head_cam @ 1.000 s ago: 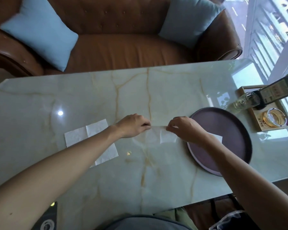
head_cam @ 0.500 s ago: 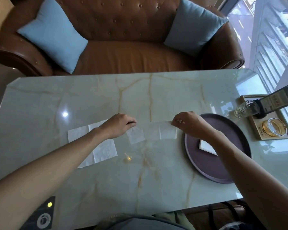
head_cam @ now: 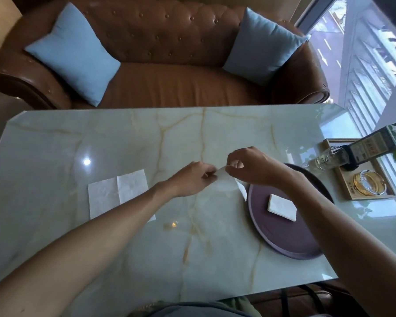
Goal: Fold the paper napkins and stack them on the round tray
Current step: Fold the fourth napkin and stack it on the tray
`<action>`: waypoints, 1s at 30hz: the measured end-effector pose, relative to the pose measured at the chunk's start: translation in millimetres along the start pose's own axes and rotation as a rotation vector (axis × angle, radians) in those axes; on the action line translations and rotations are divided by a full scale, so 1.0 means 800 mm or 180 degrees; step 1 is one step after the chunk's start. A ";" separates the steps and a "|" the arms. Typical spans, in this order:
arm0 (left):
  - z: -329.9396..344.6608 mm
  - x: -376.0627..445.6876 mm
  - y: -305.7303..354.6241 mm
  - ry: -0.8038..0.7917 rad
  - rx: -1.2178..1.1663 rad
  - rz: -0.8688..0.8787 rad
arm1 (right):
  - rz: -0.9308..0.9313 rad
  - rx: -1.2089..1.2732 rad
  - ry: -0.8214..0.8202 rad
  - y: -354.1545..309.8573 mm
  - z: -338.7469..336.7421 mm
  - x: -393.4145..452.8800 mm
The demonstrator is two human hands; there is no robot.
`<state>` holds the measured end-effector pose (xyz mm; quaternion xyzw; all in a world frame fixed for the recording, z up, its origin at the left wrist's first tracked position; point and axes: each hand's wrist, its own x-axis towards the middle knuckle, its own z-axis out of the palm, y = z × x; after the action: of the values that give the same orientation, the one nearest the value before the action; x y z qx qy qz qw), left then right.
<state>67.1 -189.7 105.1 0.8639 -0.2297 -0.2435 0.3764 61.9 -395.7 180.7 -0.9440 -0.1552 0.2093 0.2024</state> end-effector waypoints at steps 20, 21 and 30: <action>-0.007 -0.003 0.014 0.0119 -0.2128 -0.0405 | 0.0498 0.0823 0.0359 0.030 0.028 -0.017; -0.009 -0.004 0.014 0.0091 -0.2127 -0.0413 | 0.0532 0.0828 0.0342 0.028 0.030 -0.014; -0.014 -0.009 0.008 0.0198 -0.1476 -0.0276 | 0.0512 0.0732 0.0290 0.019 0.035 0.000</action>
<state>66.9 -183.0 118.4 0.7705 -0.1186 -0.2789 0.5608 52.0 -400.0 150.5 -0.9325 -0.0446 0.1982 0.2987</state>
